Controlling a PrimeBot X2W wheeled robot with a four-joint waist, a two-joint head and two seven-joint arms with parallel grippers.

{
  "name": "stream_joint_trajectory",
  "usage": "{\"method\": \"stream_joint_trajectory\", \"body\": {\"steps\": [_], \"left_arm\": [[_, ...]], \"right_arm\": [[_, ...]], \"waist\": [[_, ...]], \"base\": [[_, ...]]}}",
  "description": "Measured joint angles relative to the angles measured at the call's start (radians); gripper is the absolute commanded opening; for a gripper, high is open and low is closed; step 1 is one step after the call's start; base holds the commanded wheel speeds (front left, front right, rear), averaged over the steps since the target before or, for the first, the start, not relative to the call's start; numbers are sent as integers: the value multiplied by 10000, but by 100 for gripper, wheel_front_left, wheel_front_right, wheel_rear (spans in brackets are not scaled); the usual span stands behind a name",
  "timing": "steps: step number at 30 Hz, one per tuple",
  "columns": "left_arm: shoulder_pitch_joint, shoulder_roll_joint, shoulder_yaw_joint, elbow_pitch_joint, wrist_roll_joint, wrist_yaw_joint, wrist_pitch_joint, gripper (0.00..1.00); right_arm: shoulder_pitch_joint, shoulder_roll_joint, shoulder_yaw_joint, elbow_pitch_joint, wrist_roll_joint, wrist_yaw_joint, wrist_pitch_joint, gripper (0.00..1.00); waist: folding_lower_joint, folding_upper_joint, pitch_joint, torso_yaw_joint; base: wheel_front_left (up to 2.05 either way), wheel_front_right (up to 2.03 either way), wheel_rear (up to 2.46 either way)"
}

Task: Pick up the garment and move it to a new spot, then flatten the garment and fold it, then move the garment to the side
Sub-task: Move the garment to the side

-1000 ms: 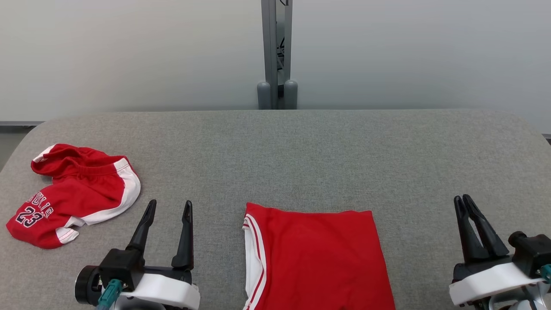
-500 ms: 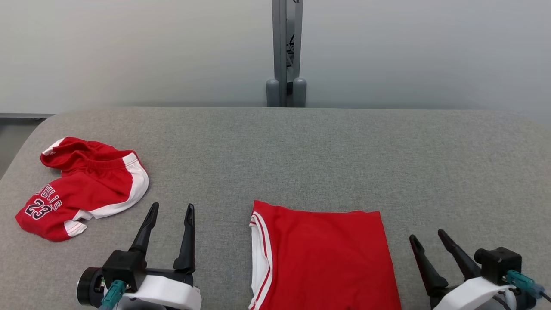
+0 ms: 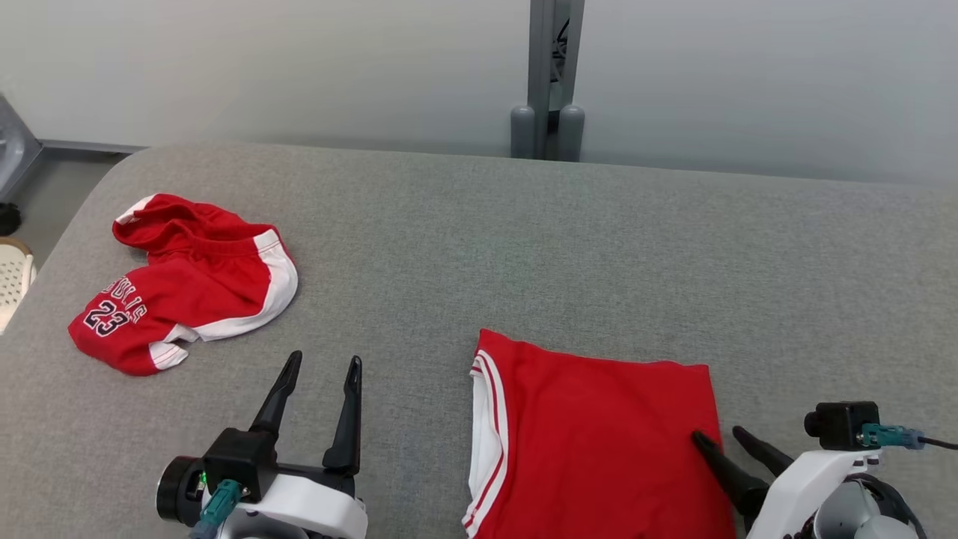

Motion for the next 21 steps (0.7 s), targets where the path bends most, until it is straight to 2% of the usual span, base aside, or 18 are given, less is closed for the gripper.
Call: {"method": "stream_joint_trajectory", "body": {"steps": [11,12,13,14,21], "left_arm": [[-196,6,-268,-169,-19,119,0,100],[-211,6,-288,-184,-21,146,0,100],[-211,6,-288,-184,-21,146,0,100],[-220,4,-290,-184,-21,161,0,100],[-377,4,-349,-190,-36,234,0,100]], "right_arm": [[-736,-215,1383,339,775,0,418,100],[-893,-259,1630,337,825,0,343,79],[-893,-259,1630,337,825,0,343,24],[-973,-299,1745,359,836,0,299,0],[-1499,-593,2460,585,907,8,-81,0]], "waist": [[0,0,468,564],[0,0,538,601],[0,0,538,601],[0,0,566,607],[0,0,705,467]], "base": [[0,0,0],[0,0,0],[0,0,0],[0,0,0],[0,0,0]]}}
